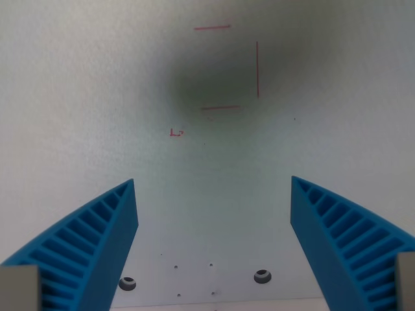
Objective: Rotate around base positive x
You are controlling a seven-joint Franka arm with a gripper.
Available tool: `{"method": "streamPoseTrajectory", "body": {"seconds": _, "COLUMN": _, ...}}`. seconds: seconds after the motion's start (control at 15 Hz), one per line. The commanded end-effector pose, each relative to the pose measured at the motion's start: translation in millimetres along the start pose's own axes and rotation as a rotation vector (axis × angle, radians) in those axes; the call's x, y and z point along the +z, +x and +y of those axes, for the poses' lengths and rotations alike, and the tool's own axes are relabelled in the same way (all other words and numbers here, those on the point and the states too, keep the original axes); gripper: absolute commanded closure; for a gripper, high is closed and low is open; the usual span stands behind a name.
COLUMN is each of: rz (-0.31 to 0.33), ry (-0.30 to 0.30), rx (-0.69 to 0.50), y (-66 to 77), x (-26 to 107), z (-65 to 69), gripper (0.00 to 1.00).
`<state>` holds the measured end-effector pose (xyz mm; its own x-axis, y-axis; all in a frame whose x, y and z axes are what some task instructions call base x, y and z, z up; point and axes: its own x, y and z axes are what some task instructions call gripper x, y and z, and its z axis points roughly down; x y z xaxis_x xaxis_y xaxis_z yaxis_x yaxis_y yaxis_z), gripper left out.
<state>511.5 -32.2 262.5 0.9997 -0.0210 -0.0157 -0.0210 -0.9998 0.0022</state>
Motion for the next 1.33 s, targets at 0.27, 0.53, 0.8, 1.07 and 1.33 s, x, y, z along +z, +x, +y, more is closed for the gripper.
{"method": "streamPoseTrajectory", "body": {"seconds": 0.27, "rz": 0.004, "ry": 0.047, "rx": 0.000, "y": 0.3, "x": -2.3, "z": 0.4, "gripper": 0.00}}
{"method": "streamPoseTrajectory", "body": {"seconds": 0.53, "rz": 0.003, "ry": 0.093, "rx": -0.001, "y": 0.3, "x": -2.3, "z": 0.4, "gripper": 0.00}}
{"method": "streamPoseTrajectory", "body": {"seconds": 0.8, "rz": 0.002, "ry": 0.140, "rx": -0.002, "y": 0.3, "x": -2.3, "z": 0.4, "gripper": 0.00}}
{"method": "streamPoseTrajectory", "body": {"seconds": 1.07, "rz": 0.000, "ry": 0.187, "rx": -0.003, "y": 0.3, "x": -2.3, "z": 0.4, "gripper": 0.00}}
{"method": "streamPoseTrajectory", "body": {"seconds": 1.33, "rz": -0.001, "ry": 0.233, "rx": -0.004, "y": 0.3, "x": -2.3, "z": 0.4, "gripper": 0.00}}
